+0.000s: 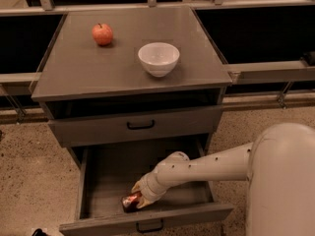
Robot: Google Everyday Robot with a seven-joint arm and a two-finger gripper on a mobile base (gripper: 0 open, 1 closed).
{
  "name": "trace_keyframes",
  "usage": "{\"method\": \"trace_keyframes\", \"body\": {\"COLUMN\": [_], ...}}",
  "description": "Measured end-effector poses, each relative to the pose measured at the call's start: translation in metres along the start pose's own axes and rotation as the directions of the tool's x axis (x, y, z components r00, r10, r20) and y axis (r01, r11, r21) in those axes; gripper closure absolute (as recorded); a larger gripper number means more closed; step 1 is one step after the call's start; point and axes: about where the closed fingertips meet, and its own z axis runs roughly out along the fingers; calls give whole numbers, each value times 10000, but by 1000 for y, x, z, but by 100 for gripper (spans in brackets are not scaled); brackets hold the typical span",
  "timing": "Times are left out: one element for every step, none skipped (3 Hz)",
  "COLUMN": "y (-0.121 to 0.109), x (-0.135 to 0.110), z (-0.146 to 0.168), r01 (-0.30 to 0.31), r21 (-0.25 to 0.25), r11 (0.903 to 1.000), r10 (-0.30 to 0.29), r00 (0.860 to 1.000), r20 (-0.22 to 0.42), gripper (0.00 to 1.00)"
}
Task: Pick coke can from middle drawer and place on counter
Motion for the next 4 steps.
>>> {"method": "trace_keyframes", "body": {"y": [-6,-13,-27,-53], "x": [-7,-14,-27,-49], "z": [-9,-23,-61,-144], "r01": [156,185,102,-214], "r21": [16,143,734,1583], "r11": [9999,9997,9973,9872], "r10": [-157,-200,-220,-93], "r00": [9985,9941,9866,9816], "r20": [518,1062,1618,1905], "gripper": [96,100,100,100]}}
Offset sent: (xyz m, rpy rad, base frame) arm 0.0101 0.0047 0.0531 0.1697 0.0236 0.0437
